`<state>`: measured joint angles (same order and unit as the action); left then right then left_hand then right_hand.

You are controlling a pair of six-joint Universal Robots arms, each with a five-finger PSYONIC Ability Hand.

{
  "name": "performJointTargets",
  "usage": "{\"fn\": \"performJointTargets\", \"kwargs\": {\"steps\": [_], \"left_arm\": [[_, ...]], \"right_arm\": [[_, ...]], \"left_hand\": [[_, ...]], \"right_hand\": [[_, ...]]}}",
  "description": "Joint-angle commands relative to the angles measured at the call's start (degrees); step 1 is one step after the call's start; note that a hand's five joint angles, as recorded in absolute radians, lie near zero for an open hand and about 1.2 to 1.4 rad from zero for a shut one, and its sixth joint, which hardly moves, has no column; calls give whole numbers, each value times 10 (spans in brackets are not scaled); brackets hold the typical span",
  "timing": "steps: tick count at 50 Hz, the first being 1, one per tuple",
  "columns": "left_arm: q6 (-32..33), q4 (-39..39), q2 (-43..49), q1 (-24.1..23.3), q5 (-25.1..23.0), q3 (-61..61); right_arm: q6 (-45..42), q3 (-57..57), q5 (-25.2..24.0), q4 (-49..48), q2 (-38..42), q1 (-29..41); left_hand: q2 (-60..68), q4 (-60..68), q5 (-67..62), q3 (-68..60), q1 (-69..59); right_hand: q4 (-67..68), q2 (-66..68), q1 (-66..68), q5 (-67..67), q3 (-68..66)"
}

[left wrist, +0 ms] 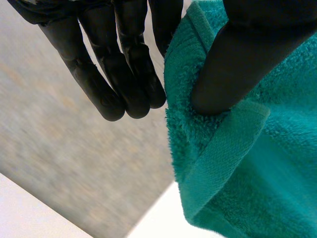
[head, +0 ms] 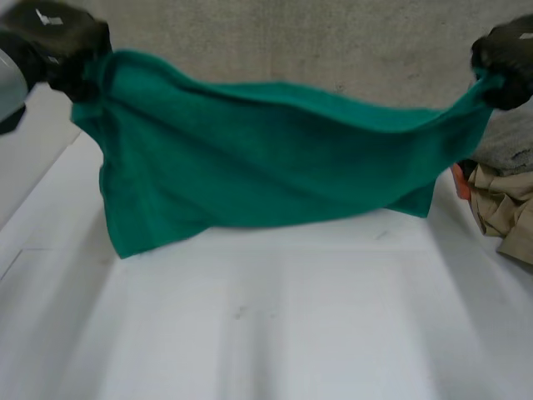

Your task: Fold the laundry.

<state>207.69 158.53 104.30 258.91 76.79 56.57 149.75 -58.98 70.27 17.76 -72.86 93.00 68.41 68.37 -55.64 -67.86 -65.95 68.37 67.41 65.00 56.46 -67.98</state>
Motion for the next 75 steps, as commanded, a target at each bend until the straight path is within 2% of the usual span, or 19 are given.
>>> {"fn": "performJointTargets", "kwargs": {"steps": [1, 7, 9, 12, 14, 17, 19, 20, 24, 34, 39, 48, 51, 53, 54, 55, 64, 69, 75], "left_arm": [[-6, -17, 154, 2, 8, -53], [25, 4, 275, -10, 6, -199], [35, 27, 308, -18, 9, -286], [31, 67, 310, -22, 16, -365], [14, 124, 295, -25, 24, -414], [-31, 220, 270, -25, 37, -409], [-52, 255, 259, -24, 40, -387], [-69, 283, 246, -23, 40, -357], [-96, 309, 223, -17, 29, -260], [-81, 317, 233, 2, -16, -44], [-33, 301, 274, 11, -20, 35], [68, 210, 311, 18, 13, 66], [84, 188, 318, 15, 31, 63], [87, 183, 318, 14, 38, 61], [86, 183, 318, 14, 44, 61], [86, 184, 318, 14, 47, 61], [71, 190, 322, 12, 62, 66], [49, 188, 318, -11, 56, 78], [33, 187, 315, -35, 62, 80]], "right_arm": [[-23, 23, 36, -33, 112, 38], [4, 128, 95, -162, 209, 64], [35, 175, 116, -259, 233, 68], [86, 198, 132, -375, 238, 67], [144, 195, 151, -493, 229, 64], [206, 172, 180, -618, 212, 59], [219, 153, 186, -637, 200, 59], [221, 135, 183, -633, 188, 61], [219, 77, 160, -584, 164, 65], [219, -77, 94, -458, 163, 60], [192, -140, 61, -404, 209, 65], [71, -151, 55, -312, 256, 68], [53, -145, 56, -298, 255, 68], [53, -143, 56, -294, 252, 67], [55, -143, 56, -292, 248, 66], [56, -144, 56, -292, 245, 66], [53, -163, 56, -289, 225, 67], [49, -165, 57, -291, 220, 68], [44, -165, 58, -289, 220, 67]], "left_hand": [[116, 116, -144, -121, -140], [116, 116, -144, -121, -140], [116, 116, -144, -121, -140], [116, 116, -144, -121, -140], [116, 116, -144, -121, -140], [116, 116, -144, -121, -140], [116, 116, -144, -121, -140], [116, 116, -144, -121, -140], [116, 116, -144, -121, -140], [116, 116, -144, -121, -140], [116, 116, -144, -121, -140], [86, 86, -114, -91, -110], [5, 6, -33, -11, -30], [-95, -95, 68, 90, 71], [-191, -190, 163, 185, 166], [-218, -218, 191, 213, 194], [-299, -299, 272, 294, 275], [-405, -405, 377, 400, 381], [-459, -459, 432, 454, 435]], "right_hand": [[116, 126, 150, 135, -120], [116, 126, 150, 135, -120], [116, 126, 150, 135, -120], [116, 126, 150, 135, -120], [116, 126, 150, 135, -120], [116, 126, 150, 135, -120], [116, 126, 150, 135, -120], [116, 126, 150, 135, -120], [116, 126, 150, 135, -120], [116, 126, 150, 135, -120], [116, 126, 150, 135, -120], [116, 126, 150, 135, -120], [116, 126, 150, 135, -120], [116, 126, 150, 135, -120], [116, 126, 150, 135, -120], [116, 126, 150, 135, -120], [116, 126, 150, 135, -120], [116, 126, 150, 135, -120], [116, 126, 150, 135, -120]]}}
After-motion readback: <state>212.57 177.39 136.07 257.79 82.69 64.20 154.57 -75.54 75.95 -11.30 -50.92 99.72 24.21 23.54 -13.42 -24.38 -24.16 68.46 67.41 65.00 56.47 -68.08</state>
